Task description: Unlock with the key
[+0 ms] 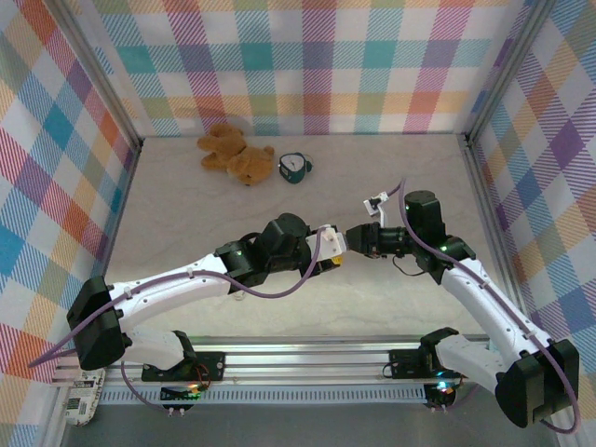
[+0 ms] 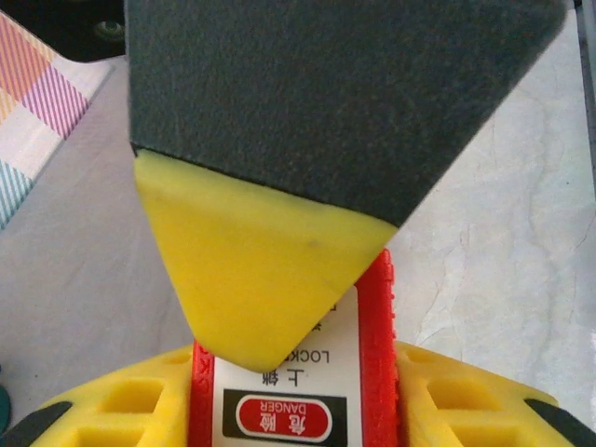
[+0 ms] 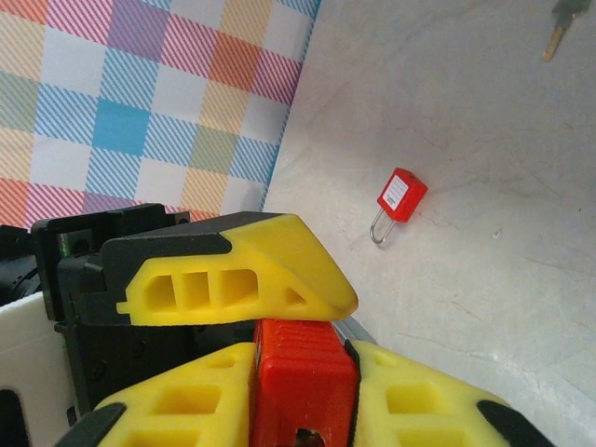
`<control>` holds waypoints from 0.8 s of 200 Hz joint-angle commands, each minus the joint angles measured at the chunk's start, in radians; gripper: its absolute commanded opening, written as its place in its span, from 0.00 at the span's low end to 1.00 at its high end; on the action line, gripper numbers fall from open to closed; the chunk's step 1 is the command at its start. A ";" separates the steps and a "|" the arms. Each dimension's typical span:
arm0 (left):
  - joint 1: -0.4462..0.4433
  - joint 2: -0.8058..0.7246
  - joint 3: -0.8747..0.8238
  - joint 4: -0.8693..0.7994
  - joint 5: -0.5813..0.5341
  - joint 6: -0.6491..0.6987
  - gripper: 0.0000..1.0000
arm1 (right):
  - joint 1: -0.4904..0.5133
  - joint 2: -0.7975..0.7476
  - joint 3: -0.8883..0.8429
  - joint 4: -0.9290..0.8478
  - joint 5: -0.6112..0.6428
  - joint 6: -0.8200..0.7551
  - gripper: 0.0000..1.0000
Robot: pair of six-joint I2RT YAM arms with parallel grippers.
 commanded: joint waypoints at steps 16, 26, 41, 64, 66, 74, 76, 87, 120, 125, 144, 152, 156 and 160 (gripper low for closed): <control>0.009 -0.019 0.020 0.013 0.002 -0.027 0.40 | 0.004 -0.020 -0.006 0.004 0.051 -0.011 0.18; 0.009 -0.030 0.009 0.010 0.000 -0.032 0.50 | 0.006 -0.028 -0.020 0.018 0.074 0.003 0.17; 0.009 -0.056 -0.010 -0.004 -0.006 -0.041 0.61 | 0.004 -0.029 -0.040 0.031 0.109 0.020 0.16; 0.009 -0.128 -0.037 -0.047 -0.027 -0.059 0.70 | 0.004 -0.028 -0.079 0.079 0.150 0.055 0.16; 0.009 -0.135 -0.041 -0.052 -0.028 -0.060 0.71 | 0.004 -0.029 -0.082 0.085 0.153 0.058 0.16; 0.009 -0.173 -0.051 -0.070 -0.043 -0.064 0.72 | 0.005 -0.025 -0.091 0.095 0.174 0.063 0.16; 0.009 -0.181 -0.055 -0.072 -0.048 -0.066 0.73 | 0.004 -0.023 -0.092 0.095 0.178 0.064 0.16; 0.009 -0.234 -0.073 -0.087 -0.078 -0.068 0.75 | 0.005 -0.013 -0.098 0.105 0.201 0.069 0.15; 0.012 -0.360 -0.136 -0.099 -0.181 -0.075 0.78 | 0.006 0.067 -0.153 0.219 0.233 0.120 0.15; 0.012 -0.369 -0.144 -0.098 -0.191 -0.082 0.78 | 0.006 0.084 -0.163 0.246 0.237 0.129 0.15; 0.013 -0.400 -0.186 -0.074 -0.219 -0.117 0.78 | 0.006 0.157 -0.180 0.339 0.243 0.157 0.15; 0.013 -0.411 -0.207 -0.054 -0.234 -0.134 0.78 | 0.006 0.190 -0.171 0.364 0.251 0.157 0.15; 0.013 -0.416 -0.217 -0.043 -0.242 -0.141 0.78 | 0.006 0.206 -0.164 0.374 0.257 0.153 0.15; 0.013 -0.420 -0.228 -0.030 -0.251 -0.148 0.78 | 0.006 0.225 -0.160 0.387 0.260 0.151 0.15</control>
